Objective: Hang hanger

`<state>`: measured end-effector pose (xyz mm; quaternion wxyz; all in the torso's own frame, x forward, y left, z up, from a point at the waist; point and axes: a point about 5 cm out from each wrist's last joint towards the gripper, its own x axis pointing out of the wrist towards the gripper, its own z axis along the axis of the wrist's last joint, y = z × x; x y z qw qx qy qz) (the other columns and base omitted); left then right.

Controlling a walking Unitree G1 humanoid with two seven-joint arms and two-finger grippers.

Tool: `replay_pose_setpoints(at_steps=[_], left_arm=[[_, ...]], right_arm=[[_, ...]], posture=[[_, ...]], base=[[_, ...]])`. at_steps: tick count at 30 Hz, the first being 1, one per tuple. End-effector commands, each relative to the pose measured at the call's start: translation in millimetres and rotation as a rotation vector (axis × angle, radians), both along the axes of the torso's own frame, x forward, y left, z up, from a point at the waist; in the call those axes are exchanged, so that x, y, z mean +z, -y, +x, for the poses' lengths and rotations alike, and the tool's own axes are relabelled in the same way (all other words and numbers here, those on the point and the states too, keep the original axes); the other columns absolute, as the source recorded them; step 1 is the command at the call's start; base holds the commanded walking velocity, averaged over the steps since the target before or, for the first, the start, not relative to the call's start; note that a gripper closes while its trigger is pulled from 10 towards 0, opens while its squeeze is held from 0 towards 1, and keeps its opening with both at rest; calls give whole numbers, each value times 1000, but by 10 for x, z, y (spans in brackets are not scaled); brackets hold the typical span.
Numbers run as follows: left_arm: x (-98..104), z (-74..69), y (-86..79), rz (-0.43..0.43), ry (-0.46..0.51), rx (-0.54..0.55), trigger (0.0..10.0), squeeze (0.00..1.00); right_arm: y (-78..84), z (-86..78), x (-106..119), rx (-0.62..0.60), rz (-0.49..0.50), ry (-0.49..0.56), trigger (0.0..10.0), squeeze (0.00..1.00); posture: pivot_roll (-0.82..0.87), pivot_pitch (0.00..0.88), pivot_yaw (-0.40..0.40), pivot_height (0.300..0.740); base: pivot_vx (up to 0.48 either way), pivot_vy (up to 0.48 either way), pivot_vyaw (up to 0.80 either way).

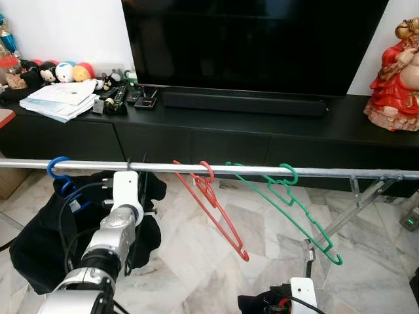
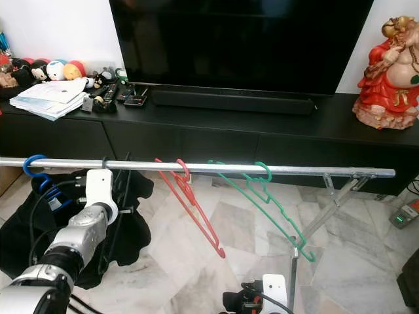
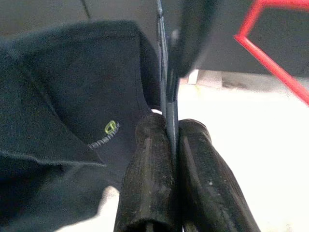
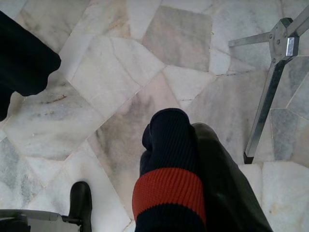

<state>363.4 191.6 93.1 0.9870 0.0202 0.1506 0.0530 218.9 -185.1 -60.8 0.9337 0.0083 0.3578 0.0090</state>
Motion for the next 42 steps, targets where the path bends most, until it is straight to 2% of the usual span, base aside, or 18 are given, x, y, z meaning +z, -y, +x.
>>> replay_pose_setpoints(at_steps=[1,4,9,11,13,14,15,17,18,19,20,21,22,23,28,34,42], left_arm=[[34,-24,-13,59,53,-38,0,0],[89,-109,-72,68,142,-33,0,0],[114,-190,-77,101,191,-62,0,0],[123,-322,-56,106,234,-83,0,0],[124,-356,-57,114,242,-85,0,0],[92,-442,-64,122,247,-93,0,0],[92,-442,-64,122,247,-93,0,0],[-75,-676,-76,94,227,-111,0,0],[-75,-676,-76,94,227,-111,0,0],[-132,-764,-70,96,214,-124,0,0],[-174,-838,-77,98,201,-116,5490,0],[-197,-882,-84,99,193,-107,5490,0],[-226,-943,-101,93,186,-89,10000,0],[-248,-1010,-118,91,180,-67,10000,0],[-316,-1096,-87,91,148,-58,10000,0],[-371,-1115,-2,71,125,-66,10000,0],[-349,-1122,-3,69,125,-57,10000,0]], right_arm=[[-14,3,-3,-9,9,-6,10000,0],[-12,0,-4,-18,13,-4,10000,0],[-17,-1,-5,-17,14,-4,10000,0],[-20,-5,-7,-20,16,-3,10000,0],[-21,-5,-7,-22,17,-3,10000,0],[-20,-8,-9,-23,17,-2,10000,0],[-20,-8,-9,-23,17,-2,10000,0],[-24,-20,-16,-26,18,-5,10000,0],[-24,-20,-16,-26,18,-5,10000,0],[-24,-22,-18,-27,18,-6,10000,0],[-22,-25,-20,-28,18,-7,10000,0],[-21,-27,-21,-28,19,-8,10000,0],[-21,-28,-21,-28,18,-8,10000,0],[-18,-29,-21,-29,18,-9,10000,0],[-18,-31,-23,-32,17,-9,10000,0],[-17,-32,-23,-38,16,-8,10000,0],[-10,-36,-26,-42,11,-11,10000,0]], posture=[[-29,36,31,740],[-16,39,29,740],[-12,45,30,740],[-10,50,32,740],[-10,50,32,740],[-9,54,38,740],[-9,54,38,740],[-15,53,44,740],[-15,53,44,740],[-14,54,45,740],[-11,54,45,740],[-11,54,45,740],[-9,54,45,740],[-6,58,43,740],[-6,55,45,740],[-12,51,50,740],[-8,44,48,740]], base=[[0,0,0],[0,0,0],[0,0,0],[0,0,0],[0,0,0],[0,0,0],[0,0,0],[0,0,0],[0,0,0],[0,0,0],[0,0,0],[0,0,0],[0,0,0],[0,0,0],[0,0,0],[-103,0,0],[-314,0,0]])
